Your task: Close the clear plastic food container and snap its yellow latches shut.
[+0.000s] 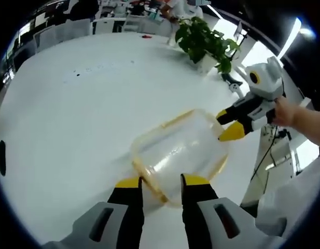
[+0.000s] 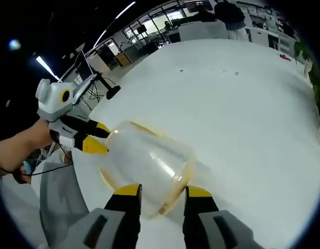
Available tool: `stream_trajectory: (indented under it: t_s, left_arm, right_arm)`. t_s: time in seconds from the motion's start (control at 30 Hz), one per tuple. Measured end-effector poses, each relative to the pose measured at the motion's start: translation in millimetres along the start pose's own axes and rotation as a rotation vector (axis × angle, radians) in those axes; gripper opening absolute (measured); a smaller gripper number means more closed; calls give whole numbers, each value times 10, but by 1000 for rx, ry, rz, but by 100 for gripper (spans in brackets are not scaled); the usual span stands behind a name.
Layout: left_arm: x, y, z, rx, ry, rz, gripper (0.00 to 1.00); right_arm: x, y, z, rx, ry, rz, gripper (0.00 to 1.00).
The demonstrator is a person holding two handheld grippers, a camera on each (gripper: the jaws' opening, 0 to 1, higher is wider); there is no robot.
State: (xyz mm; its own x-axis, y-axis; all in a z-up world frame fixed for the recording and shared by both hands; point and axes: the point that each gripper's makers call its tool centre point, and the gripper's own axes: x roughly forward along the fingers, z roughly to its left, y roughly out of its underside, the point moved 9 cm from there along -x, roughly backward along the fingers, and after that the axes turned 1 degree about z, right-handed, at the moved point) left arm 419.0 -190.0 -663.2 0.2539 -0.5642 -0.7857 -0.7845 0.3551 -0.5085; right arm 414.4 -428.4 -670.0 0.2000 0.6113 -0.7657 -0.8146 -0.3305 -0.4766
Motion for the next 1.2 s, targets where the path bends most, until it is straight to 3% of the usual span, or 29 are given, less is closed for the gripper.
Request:
stream_trajectory:
  t_s: [0.33, 0.53, 0.67, 0.93, 1.2]
  left_arm:
    - [-21, 17, 31, 15, 9, -20, 27]
    - [-61, 16, 17, 57, 12, 6, 23]
    - [-60, 8, -26, 141, 12, 24, 29]
    - [-105, -14, -22, 216, 4, 38, 32]
    - [-227, -127, 20, 275, 7, 4, 31]
  right_arm:
    - [-29, -2, -7, -17, -3, 0, 31]
    - [-86, 6, -19, -96, -1, 40, 28]
    - [-134, 26, -29, -150, 15, 58, 29]
    - [-213, -23, -32, -223, 38, 71, 27]
    - [-247, -139, -1, -327, 60, 86, 25]
